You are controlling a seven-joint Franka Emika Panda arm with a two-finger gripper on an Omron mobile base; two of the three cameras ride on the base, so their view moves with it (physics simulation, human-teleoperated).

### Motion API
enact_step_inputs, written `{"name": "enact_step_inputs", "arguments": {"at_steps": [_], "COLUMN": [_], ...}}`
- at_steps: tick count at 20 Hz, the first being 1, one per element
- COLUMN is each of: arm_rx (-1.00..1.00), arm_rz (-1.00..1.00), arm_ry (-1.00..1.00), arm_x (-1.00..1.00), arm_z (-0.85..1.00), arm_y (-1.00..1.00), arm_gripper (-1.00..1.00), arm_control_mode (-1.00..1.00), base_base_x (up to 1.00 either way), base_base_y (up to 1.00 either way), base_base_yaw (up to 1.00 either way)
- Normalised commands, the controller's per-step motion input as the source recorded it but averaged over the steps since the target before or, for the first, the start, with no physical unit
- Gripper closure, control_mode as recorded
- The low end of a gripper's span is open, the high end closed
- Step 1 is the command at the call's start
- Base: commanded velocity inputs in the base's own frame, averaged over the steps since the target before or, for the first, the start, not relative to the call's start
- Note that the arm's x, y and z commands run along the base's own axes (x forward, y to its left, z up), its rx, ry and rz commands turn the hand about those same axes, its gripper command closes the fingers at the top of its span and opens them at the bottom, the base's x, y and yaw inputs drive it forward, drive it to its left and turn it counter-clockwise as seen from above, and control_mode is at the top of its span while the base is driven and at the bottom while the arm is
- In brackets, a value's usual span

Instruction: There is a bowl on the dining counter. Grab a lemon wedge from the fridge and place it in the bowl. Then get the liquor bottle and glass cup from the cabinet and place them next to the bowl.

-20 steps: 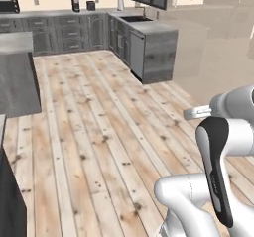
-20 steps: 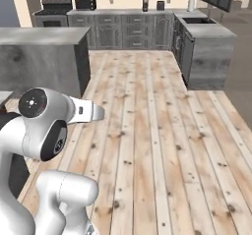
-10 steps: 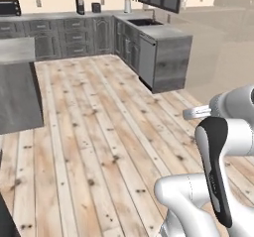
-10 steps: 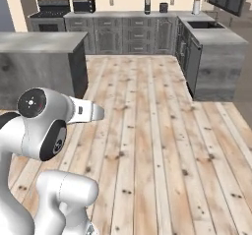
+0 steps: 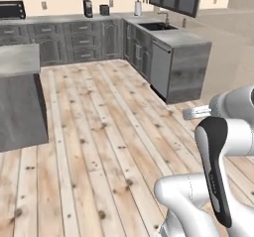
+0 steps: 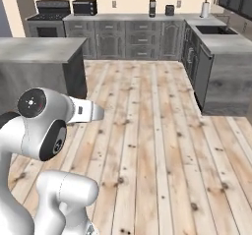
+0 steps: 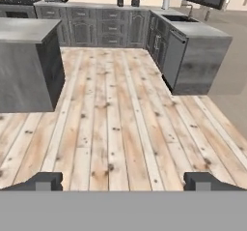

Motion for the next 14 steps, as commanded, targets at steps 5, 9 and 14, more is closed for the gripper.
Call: {"name": "enact_step_inputs", "arguments": {"at_steps": [5, 9, 14], "arm_rx": [0.00, 0.00, 0.00], "arm_rz": [0.00, 0.00, 0.00], "arm_ry": [0.00, 0.00, 0.00], "arm_x": [0.00, 0.00, 0.00], "arm_z": [0.00, 0.00, 0.00], "arm_y": [0.00, 0.00, 0.00], "arm_gripper": [-1.00, -1.00, -1.00], "arm_control_mode": [1.00, 1.00, 1.00], "base_base_x": [1.00, 1.00, 1.00], "base_base_y": [-0.35, -0.43, -0.41], "base_base_yaw": [0.06, 0.07, 0.04]}}
